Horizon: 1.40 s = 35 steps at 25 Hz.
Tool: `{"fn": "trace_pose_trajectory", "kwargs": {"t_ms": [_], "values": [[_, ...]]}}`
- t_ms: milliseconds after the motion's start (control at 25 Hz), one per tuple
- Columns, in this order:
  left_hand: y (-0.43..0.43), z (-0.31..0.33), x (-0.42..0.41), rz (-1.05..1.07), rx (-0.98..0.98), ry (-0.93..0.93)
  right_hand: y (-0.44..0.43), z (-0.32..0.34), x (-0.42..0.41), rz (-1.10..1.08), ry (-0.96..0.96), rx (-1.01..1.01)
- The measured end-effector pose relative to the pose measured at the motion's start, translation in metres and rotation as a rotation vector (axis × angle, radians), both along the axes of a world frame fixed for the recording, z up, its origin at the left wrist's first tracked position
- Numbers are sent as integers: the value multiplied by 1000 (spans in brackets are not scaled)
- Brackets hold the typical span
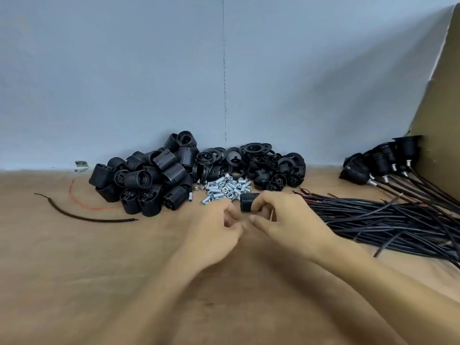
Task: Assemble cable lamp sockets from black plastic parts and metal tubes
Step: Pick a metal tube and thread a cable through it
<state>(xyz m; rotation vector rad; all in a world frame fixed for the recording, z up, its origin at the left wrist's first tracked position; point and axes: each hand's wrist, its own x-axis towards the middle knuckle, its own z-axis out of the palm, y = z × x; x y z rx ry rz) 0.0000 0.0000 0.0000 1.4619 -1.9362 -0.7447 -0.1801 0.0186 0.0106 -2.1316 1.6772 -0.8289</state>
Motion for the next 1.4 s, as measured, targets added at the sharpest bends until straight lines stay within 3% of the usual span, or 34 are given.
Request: {"fn": "trace_pose_trajectory", "kwargs": {"t_ms": [160, 360, 560, 720, 920, 1040, 1160, 1240, 1320, 1400], "values": [[-19, -16, -25, 86, -200, -8, -19, -22, 12, -164, 77, -202], [-43, -37, -32, 9, -280, -96, -41, -41, -1, -163, -124, -259], [-51, -46, -29, 16, -316, -23, -52, -32, 1, -229, -231, -262], [-54, -48, -26, 2, -283, 82, -95, 3, 1, -328, -35, -381], [-55, -52, -23, -23, -257, 145, -152, 15, 4, -431, 218, -216], [-58, -52, -22, -20, -211, 179, -160, 13, 6, -445, 271, -191], [-58, -51, -21, -26, -193, 195, -158, 20, 7, -458, 223, -240], [-56, -49, -22, -19, -172, 218, -150, 28, 9, -452, 146, -396], [-53, -46, -23, 10, -135, 260, -131, 36, 13, -400, -73, -607], [-50, -41, -24, 66, -132, 312, -106, 36, 16, -327, -314, -691]]}}
